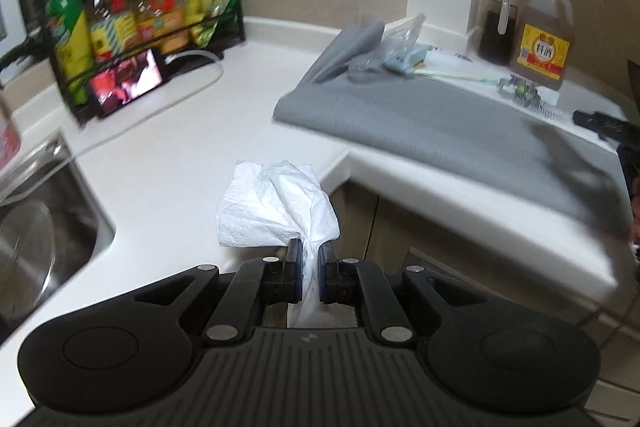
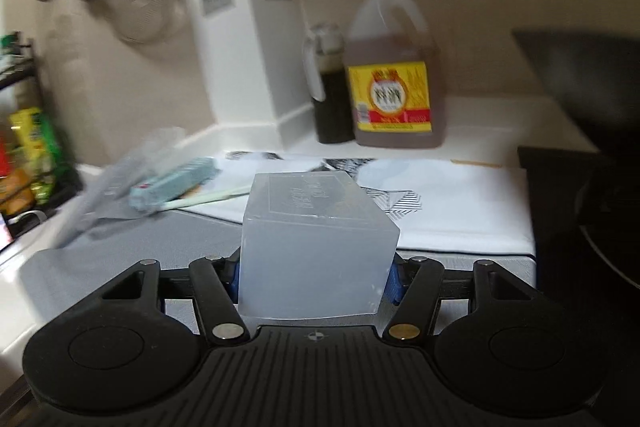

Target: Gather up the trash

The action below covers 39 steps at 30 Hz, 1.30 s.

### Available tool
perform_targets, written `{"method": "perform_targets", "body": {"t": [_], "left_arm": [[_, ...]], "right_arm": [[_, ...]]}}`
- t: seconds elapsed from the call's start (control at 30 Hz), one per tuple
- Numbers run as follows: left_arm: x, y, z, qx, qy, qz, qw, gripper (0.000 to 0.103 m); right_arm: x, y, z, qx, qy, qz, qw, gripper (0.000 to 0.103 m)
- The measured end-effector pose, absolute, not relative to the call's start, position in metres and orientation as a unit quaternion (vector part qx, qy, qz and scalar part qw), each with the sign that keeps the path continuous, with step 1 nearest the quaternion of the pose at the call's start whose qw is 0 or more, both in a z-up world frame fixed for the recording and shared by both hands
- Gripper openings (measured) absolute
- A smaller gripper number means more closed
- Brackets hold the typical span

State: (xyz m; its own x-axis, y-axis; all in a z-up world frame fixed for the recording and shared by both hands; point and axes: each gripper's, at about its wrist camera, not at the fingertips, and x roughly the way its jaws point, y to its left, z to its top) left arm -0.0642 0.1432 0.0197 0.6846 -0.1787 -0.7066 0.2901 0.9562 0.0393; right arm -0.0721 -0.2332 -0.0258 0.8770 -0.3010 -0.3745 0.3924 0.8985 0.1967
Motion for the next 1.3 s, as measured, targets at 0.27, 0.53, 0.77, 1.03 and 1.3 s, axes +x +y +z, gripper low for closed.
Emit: {"method": "perform_targets", "body": {"t": [0.27,0.53,0.77,1.03,1.3], "left_arm": [[-0.113,0.163,-0.008,0.051,0.391,-0.142,0.908,0.008],[-0.155,0.174,-0.032,0.043,0.398,-0.151,0.904,0.008],[-0.176,0.185,-0.047,0.036,0.404,-0.14,0.903,0.008],[-0.177,0.186,-0.044,0.037,0.398,-0.147,0.905,0.008],[-0.174,0.187,-0.045,0.038,0.401,-0.149,0.903,0.008]], "right_arm": [[-0.161,-0.15,-0.017,0.095,0.195,-0.086,0.972,0.064],[-0.196,-0.081,-0.055,0.063,0.288,-0.03,0.955,0.064],[-0.201,-0.042,-0.085,0.026,0.354,0.004,0.935,0.064],[-0.199,-0.025,-0.084,-0.008,0.36,0.017,0.933,0.064],[-0.195,-0.027,-0.086,-0.006,0.371,0.015,0.929,0.064]]}}
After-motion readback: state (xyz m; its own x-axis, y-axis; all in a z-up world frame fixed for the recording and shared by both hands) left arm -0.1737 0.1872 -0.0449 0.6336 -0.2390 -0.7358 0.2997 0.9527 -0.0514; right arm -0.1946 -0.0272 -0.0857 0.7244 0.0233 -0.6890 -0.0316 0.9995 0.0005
